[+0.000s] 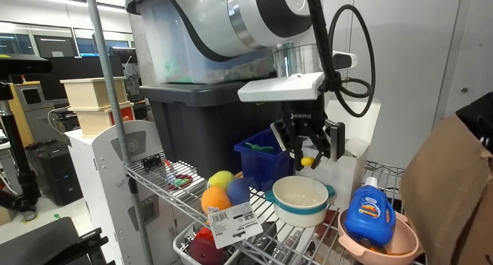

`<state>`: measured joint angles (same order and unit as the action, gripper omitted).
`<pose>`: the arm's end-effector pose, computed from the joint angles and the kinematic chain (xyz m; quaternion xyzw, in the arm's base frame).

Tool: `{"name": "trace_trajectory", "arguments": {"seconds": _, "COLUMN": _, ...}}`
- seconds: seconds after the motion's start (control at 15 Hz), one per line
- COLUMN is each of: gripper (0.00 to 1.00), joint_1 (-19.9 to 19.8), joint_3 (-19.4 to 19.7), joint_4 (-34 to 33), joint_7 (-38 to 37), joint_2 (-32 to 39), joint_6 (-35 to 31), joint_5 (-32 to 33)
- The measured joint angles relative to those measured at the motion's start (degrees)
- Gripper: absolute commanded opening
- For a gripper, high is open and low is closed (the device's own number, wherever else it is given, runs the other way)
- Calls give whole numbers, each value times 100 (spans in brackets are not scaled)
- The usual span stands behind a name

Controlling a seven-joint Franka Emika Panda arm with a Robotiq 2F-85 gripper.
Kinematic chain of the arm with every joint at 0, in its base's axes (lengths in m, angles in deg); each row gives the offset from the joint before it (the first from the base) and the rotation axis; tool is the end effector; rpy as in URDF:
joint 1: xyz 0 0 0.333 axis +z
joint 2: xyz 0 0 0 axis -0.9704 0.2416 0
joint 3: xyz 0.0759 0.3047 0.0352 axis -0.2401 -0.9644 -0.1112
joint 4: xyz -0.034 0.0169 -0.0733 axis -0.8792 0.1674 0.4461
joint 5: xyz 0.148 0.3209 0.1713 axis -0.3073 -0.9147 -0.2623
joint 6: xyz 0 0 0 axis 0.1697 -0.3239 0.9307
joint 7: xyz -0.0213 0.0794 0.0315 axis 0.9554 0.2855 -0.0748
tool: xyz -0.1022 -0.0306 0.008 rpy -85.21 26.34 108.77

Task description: Remove the yellow ball from the white pot and place it inside the blue storage bin

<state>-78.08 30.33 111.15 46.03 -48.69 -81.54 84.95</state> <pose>0.6645 -0.0634 0.2235 0.9978 -0.0097 0.0239 0.0612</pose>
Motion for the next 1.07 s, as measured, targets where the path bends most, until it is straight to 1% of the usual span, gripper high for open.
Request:
{"name": "trace_trajectory", "arguments": {"seconds": 0.4, "gripper": 9, "joint_1": 1, "joint_3": -38, "joint_4": 170, "joint_7": 6, "joint_2": -229, "joint_6": -92, "joint_5": 0}}
{"name": "trace_trajectory", "arguments": {"seconds": 0.8, "gripper": 9, "joint_1": 42, "joint_3": -215, "joint_4": 408, "joint_7": 6, "joint_2": -644, "joint_6": -274, "joint_5": 0}}
{"name": "trace_trajectory", "arguments": {"seconds": 1.07, "gripper": 9, "joint_1": 124, "joint_3": -300, "joint_4": 500, "joint_7": 5, "joint_2": -763, "joint_6": -297, "joint_5": 0}}
